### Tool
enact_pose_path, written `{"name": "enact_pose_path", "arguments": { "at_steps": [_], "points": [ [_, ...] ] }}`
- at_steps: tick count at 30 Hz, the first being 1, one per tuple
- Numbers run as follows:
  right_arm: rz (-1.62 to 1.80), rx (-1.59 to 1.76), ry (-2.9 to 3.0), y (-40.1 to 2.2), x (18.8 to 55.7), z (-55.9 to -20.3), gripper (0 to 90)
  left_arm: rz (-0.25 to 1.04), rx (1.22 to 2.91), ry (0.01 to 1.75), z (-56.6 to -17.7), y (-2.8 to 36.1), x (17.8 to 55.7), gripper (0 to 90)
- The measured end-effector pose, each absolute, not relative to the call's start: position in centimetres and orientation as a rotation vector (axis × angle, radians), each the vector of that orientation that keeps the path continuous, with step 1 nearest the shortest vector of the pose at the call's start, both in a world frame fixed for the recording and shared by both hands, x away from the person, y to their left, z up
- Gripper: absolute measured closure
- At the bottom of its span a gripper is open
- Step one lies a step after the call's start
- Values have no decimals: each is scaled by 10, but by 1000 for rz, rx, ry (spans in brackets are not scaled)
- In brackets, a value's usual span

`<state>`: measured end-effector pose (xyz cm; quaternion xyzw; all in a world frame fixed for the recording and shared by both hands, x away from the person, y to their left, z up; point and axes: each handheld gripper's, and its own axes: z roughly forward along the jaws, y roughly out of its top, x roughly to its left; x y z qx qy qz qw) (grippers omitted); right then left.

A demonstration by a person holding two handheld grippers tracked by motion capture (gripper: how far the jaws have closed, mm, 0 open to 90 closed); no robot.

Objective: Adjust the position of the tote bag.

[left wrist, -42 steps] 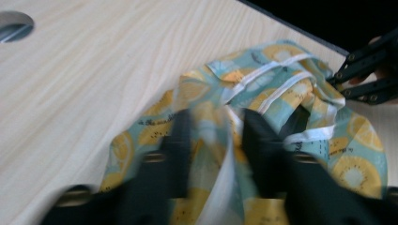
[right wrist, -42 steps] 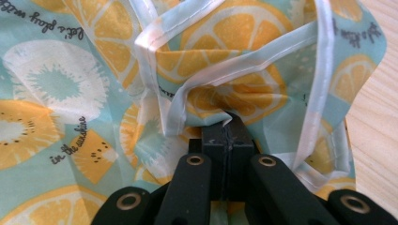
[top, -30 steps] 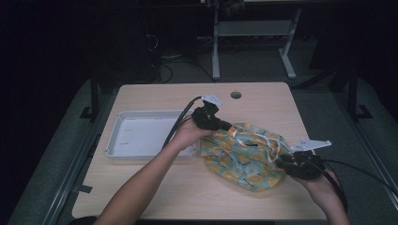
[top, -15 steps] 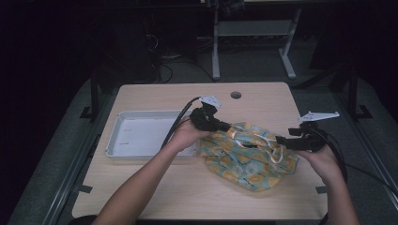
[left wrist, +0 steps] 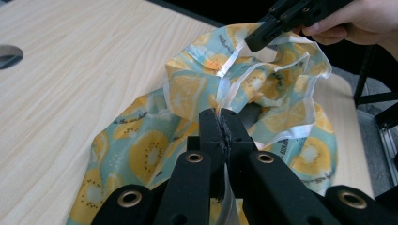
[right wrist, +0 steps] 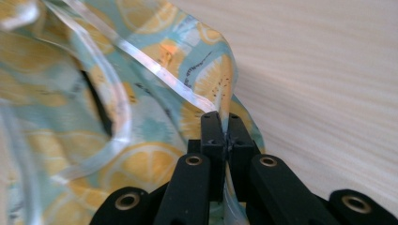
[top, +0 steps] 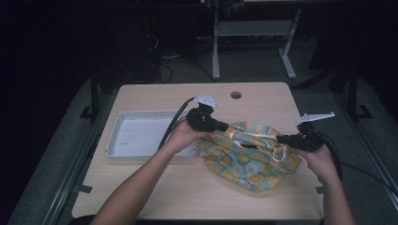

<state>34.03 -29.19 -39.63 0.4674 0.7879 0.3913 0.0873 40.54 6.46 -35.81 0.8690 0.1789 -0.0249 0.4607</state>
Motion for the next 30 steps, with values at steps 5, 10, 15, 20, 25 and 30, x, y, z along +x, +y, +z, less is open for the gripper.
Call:
{"name": "enact_pose_path", "arguments": {
  "at_steps": [5, 10, 15, 20, 25, 30],
  "points": [
    [1172, 1263, 2339, -280, 315, -373, 880, -58, 2099, 418, -350, 81, 387, 890],
    [1181, 1128, 2361, -261, 283, -358, 880, -61, 2090, 390, -349, 101, 362, 890],
    [1158, 1058, 2407, -248, 257, -361, 880, -74, 2125, 371, -361, 117, 338, 889],
    [1113, 1058, 2468, -238, 236, -377, 880, -98, 2169, 379, -382, 129, 321, 889],
    [1062, 1084, 2536, -229, 222, -399, 880, -134, 2236, 391, -406, 134, 308, 888],
    [1004, 1120, 2624, -221, 221, -425, 880, -155, 2299, 409, -427, 133, 305, 888]
  ]
}}
